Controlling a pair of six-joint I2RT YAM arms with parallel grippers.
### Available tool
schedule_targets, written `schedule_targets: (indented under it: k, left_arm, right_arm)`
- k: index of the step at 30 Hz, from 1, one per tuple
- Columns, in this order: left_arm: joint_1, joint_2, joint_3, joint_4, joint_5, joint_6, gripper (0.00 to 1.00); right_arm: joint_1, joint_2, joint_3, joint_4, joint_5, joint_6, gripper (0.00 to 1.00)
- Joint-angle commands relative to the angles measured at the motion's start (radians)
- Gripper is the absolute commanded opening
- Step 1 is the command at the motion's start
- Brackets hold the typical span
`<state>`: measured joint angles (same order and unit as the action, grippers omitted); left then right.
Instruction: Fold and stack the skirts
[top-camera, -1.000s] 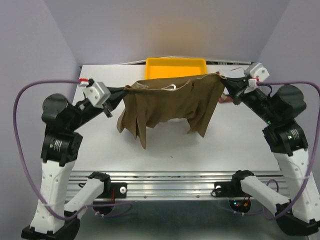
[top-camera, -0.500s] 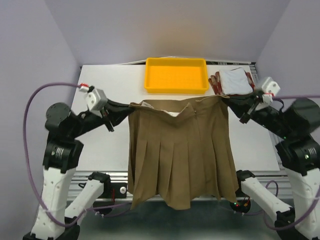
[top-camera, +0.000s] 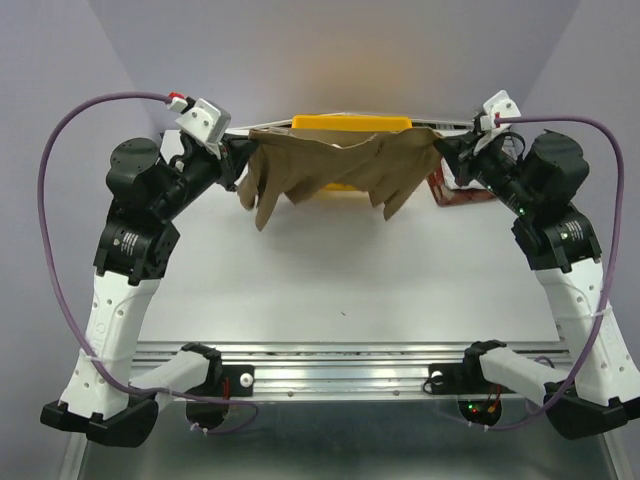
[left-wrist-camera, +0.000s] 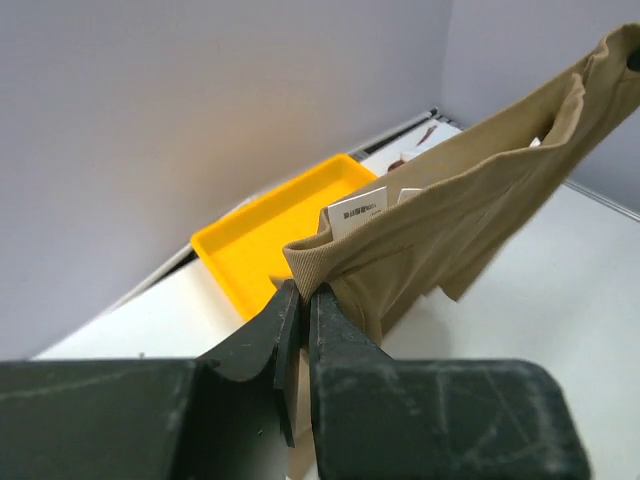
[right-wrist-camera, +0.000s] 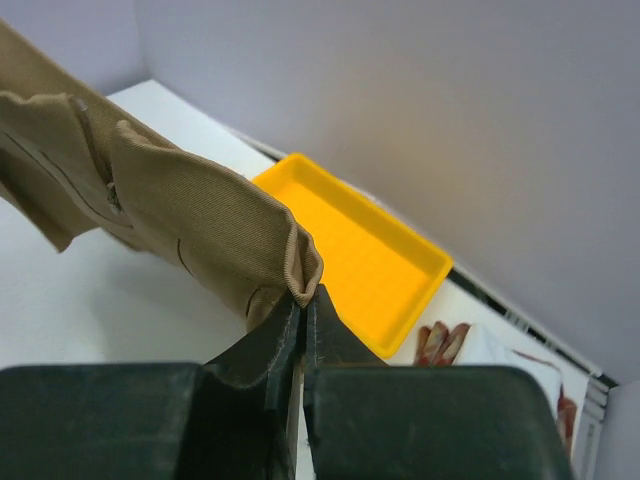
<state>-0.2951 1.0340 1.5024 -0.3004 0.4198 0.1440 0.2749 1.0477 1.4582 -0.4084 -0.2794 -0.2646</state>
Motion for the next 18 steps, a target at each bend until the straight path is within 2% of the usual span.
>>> schedule_targets:
  k: [1, 2, 4, 5, 6, 8, 9, 10, 12, 13, 14, 15, 16, 18]
  left_arm:
    - [0.016, -0.045, 0.045, 0.048, -0.006, 0.129, 0.00]
    - [0.014, -0.055, 0.029, 0.041, 0.145, 0.132, 0.00]
    - [0.005, -0.074, -0.062, 0.034, 0.340, 0.108, 0.00]
    - [-0.022, -0.078, -0.095, 0.059, 0.487, 0.074, 0.00]
    - [-0.059, -0.072, -0.120, 0.082, 0.526, -0.013, 0.00]
    - [-0.078, -0.060, -0.197, 0.215, 0.635, -0.130, 0.00]
    - [-0.079, -0.049, -0.192, 0.221, 0.634, -0.138, 0.00]
    - [-0.081, -0.032, -0.176, 0.215, 0.617, -0.138, 0.00]
    - [-0.078, 0.029, -0.076, 0.161, 0.475, -0.138, 0.00]
    - [-0.076, 0.053, 0.008, 0.137, 0.427, -0.123, 0.00]
    - [-0.070, 0.090, 0.051, 0.107, 0.269, -0.088, 0.00]
    - [-0.065, 0.106, 0.086, 0.106, 0.190, -0.072, 0.00]
    - [-0.056, 0.142, 0.158, 0.090, 0.033, -0.028, 0.00]
    - [-0.049, 0.184, 0.234, 0.057, -0.065, 0.021, 0.00]
  right_arm:
    - [-0.026, -0.018, 0.100, 0.076, 0.107, -0.084, 0.01]
    - [-0.026, -0.040, 0.093, 0.060, 0.068, -0.055, 0.01]
    - [-0.026, -0.058, 0.053, 0.016, -0.128, -0.001, 0.01]
    - [-0.026, -0.066, 0.033, 0.016, -0.201, 0.109, 0.01]
    - [-0.026, -0.074, 0.010, 0.055, -0.318, 0.169, 0.01]
    - [-0.026, -0.063, -0.044, 0.103, -0.360, 0.258, 0.01]
    - [-0.026, -0.048, -0.045, 0.112, -0.362, 0.260, 0.01]
    - [-0.026, -0.016, -0.039, 0.121, -0.331, 0.257, 0.01]
    - [-0.026, 0.011, -0.009, 0.132, -0.276, 0.226, 0.01]
    - [-0.026, 0.021, 0.007, 0.143, -0.194, 0.203, 0.01]
    - [-0.026, 0.049, 0.049, 0.146, -0.143, 0.150, 0.01]
    - [-0.026, 0.066, 0.077, 0.148, -0.085, 0.121, 0.01]
    - [-0.026, 0.104, 0.132, 0.148, 0.043, 0.069, 0.01]
    - [-0.026, 0.130, 0.174, 0.149, 0.136, 0.018, 0.01]
